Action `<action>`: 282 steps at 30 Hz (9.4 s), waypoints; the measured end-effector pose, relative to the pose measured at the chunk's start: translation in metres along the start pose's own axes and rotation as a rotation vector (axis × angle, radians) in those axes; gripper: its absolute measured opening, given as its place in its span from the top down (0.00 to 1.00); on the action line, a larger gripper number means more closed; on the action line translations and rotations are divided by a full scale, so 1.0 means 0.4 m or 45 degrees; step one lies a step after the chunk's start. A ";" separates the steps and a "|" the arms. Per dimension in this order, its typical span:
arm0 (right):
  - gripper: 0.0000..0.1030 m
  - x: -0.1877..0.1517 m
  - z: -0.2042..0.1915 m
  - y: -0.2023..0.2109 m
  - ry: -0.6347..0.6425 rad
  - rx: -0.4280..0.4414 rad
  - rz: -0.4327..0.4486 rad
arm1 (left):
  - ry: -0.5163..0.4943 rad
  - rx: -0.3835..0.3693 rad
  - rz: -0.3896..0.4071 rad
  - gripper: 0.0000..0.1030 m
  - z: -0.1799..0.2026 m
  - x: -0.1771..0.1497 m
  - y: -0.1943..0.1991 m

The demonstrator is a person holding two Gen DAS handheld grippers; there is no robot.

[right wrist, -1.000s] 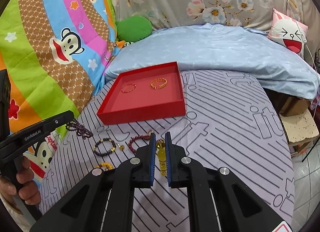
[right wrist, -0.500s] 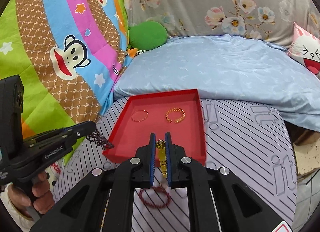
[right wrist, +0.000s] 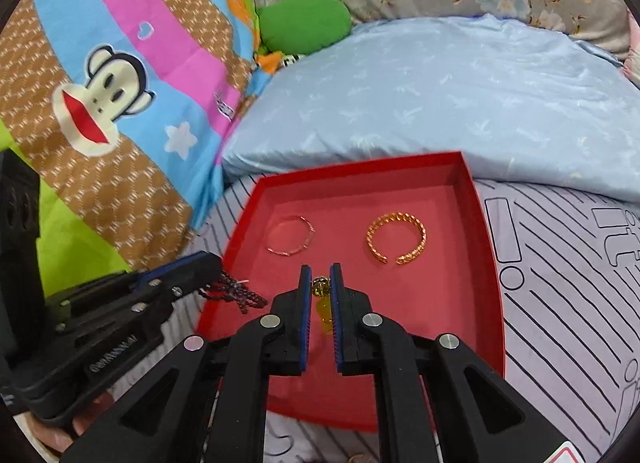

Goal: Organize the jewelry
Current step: 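Carry both bracelets into the red tray and open both tools, then move both tools back toward the dark beaded and red beaded bracelets, then grasp the dark red beaded bracelet with the right tool while the left tool grasps the black-and-gold beaded bracelet, then carry both beaded bracelets into the red tray and open both tools, then move both tools back toward the yellow beaded bracelet and gold rings, then grasp a small gold ring with the right tool while the left tool grasps the yellow beaded bracelet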

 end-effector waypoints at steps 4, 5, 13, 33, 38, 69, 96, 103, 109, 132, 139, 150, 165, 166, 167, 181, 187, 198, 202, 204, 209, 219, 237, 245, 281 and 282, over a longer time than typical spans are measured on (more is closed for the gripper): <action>0.90 0.008 0.058 -0.045 -0.039 -0.075 -0.035 | 0.020 0.010 -0.053 0.94 -0.014 0.021 -0.068; 0.90 0.009 0.068 -0.048 -0.043 -0.085 -0.034 | 0.033 0.019 -0.071 0.93 -0.020 0.029 -0.086; 0.60 0.016 0.082 0.016 0.013 -0.224 0.086 | 0.129 0.073 -0.015 0.74 -0.066 0.081 -0.093; 0.57 -0.164 0.035 0.128 -0.005 -0.176 0.113 | 0.188 0.140 0.063 0.60 -0.111 -0.100 0.070; 0.57 -0.237 0.046 0.148 -0.022 -0.188 0.099 | 0.200 0.138 0.049 0.59 -0.105 -0.181 0.088; 0.57 -0.546 0.083 0.112 -0.108 -0.212 -0.071 | 0.227 0.236 -0.110 0.59 -0.117 -0.469 -0.031; 0.70 -0.439 0.052 0.018 -0.021 -0.254 -0.084 | 0.156 0.221 -0.093 0.92 -0.071 -0.451 -0.051; 0.83 -0.442 0.051 -0.009 0.012 -0.302 -0.094 | 0.159 0.215 -0.095 0.92 -0.072 -0.450 -0.053; 0.92 -0.456 0.056 -0.005 0.015 -0.300 -0.098 | 0.172 0.192 -0.103 0.93 -0.071 -0.453 -0.053; 0.93 -0.512 0.027 0.170 -0.030 -0.189 -0.007 | 0.140 0.059 -0.092 0.93 0.014 -0.473 0.049; 0.93 -0.506 0.020 0.214 -0.027 -0.180 0.035 | 0.092 0.030 -0.056 0.93 0.057 -0.460 0.104; 0.93 -0.433 0.025 0.270 -0.026 -0.169 0.111 | 0.027 0.008 0.030 0.93 0.107 -0.373 0.183; 0.93 -0.146 -0.010 0.282 0.014 -0.114 0.221 | -0.027 -0.037 0.169 0.93 0.158 -0.101 0.232; 0.93 -0.129 -0.012 0.271 0.002 -0.089 0.216 | -0.023 -0.038 0.169 0.93 0.157 -0.084 0.227; 0.93 -0.120 -0.015 0.264 -0.005 -0.071 0.212 | -0.020 -0.038 0.169 0.93 0.156 -0.074 0.221; 0.93 -0.117 0.057 -0.002 -0.140 -0.035 -0.025 | 0.168 -0.082 -0.056 0.93 0.026 -0.073 -0.055; 0.89 -0.128 0.102 -0.011 -0.139 -0.143 -0.010 | 0.198 0.001 -0.083 0.92 -0.037 -0.103 -0.098; 0.62 -0.147 0.096 0.038 -0.130 -0.175 0.057 | 0.235 0.092 -0.035 0.64 -0.063 -0.113 -0.071; 0.61 -0.161 0.085 0.048 -0.124 -0.168 0.059 | 0.221 0.104 -0.030 0.64 -0.049 -0.122 -0.058; 0.61 -0.171 0.080 0.054 -0.122 -0.165 0.061 | 0.206 0.116 -0.024 0.65 -0.039 -0.125 -0.050; 0.61 -0.191 0.071 0.074 -0.126 -0.158 0.067 | 0.168 0.163 -0.005 0.64 -0.017 -0.135 -0.025; 0.59 -0.235 0.055 0.148 -0.095 -0.188 0.116 | 0.117 0.242 0.045 0.60 0.008 -0.180 0.046; 0.59 -0.425 0.062 0.212 -0.089 -0.207 0.092 | 0.116 0.271 -0.025 0.60 -0.031 -0.404 0.095; 0.59 -0.519 0.075 0.194 -0.113 -0.209 0.035 | 0.099 0.264 -0.126 0.60 -0.033 -0.552 0.056; 0.59 -0.555 -0.054 0.076 0.038 -0.165 -0.077 | 0.102 0.161 -0.178 0.93 -0.011 -0.630 0.021; 0.59 -0.551 -0.059 0.070 0.045 -0.163 -0.079 | 0.101 0.168 -0.177 0.93 -0.015 -0.628 0.019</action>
Point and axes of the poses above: each gripper's, at about its wrist camera, not at the fingertips, and y roughly against the way its jaws point, z to its right, x to its top, the point moved 10 cm from there along -y, roughly the way its jaws point, and after that the axes turned 15 degrees about -z, right-handed, at the moved point
